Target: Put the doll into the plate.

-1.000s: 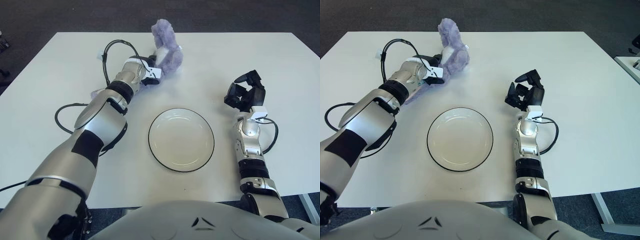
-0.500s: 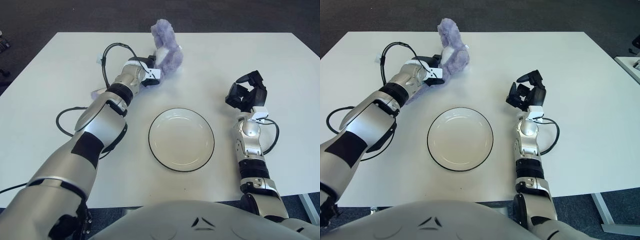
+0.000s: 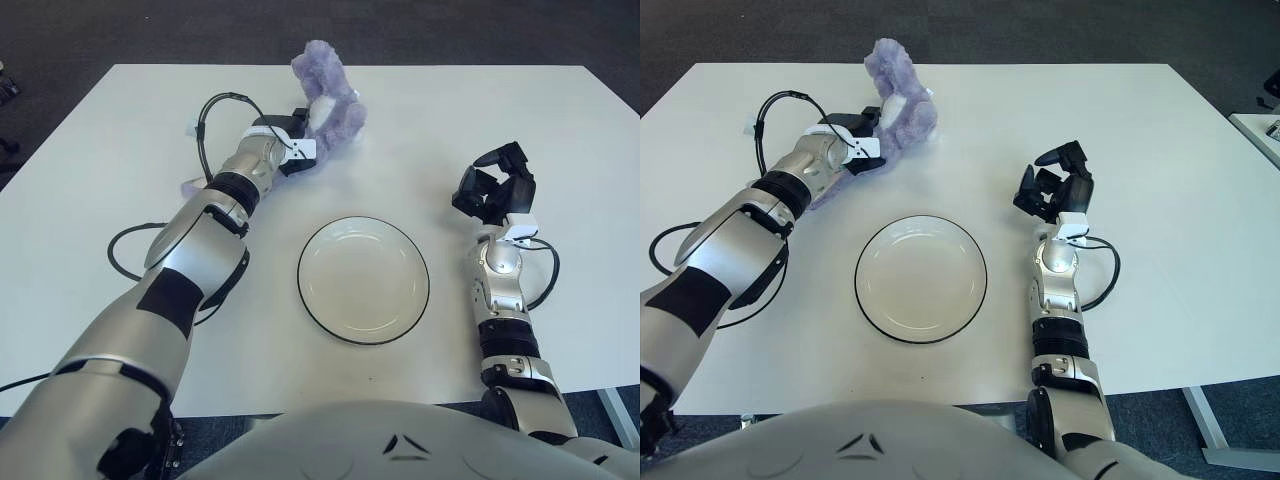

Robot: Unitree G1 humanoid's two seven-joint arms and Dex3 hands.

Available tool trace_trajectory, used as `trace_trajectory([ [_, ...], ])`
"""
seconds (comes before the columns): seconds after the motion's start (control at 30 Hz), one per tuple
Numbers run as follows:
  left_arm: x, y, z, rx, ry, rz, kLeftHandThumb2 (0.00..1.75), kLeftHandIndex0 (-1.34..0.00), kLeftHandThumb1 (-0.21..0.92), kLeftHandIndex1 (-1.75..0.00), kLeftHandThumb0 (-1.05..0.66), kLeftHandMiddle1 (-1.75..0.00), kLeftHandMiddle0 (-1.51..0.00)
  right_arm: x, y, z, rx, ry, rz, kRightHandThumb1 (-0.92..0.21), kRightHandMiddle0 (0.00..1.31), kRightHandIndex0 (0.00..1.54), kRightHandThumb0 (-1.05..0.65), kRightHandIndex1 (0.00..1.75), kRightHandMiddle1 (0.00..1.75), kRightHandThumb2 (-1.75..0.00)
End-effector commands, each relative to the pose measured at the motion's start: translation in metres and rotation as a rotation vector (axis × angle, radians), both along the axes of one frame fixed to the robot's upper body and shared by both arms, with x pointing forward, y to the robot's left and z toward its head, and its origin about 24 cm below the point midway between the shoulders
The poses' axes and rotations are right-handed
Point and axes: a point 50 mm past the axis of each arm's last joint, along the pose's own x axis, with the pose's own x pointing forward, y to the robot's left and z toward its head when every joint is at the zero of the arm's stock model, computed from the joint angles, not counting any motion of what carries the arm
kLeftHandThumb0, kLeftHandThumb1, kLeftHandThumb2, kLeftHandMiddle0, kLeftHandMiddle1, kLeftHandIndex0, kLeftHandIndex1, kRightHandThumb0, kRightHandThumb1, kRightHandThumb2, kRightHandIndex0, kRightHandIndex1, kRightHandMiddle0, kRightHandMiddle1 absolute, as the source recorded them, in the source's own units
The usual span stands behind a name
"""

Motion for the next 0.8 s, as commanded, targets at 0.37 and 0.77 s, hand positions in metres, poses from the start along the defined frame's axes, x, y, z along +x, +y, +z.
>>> trace_trajectory([
  [0.37,-0.0281,0.0169,-0.0656,-0.103,0.254,0.187,1.22,-0.57,0.29,-1.75,0.47,-1.57,-0.72,-0.0315,-0.0051,-0.0554,0.050,0.220,-0.041,-0.36,0.58,1.30,-0.47,1.75,1.75,-1.26],
  [0.77,-0.0271,0.0163,-0.0638,-0.118,0.229,0.218,1.45,-0.78,0.20,-1.75,0.51,-1.74,-0.71,-0.0318,-0.0054,-0.0566,0.049,0.235,-0.041,-0.36,0.58,1.29,-0.47,1.75,1.75,-1.27],
])
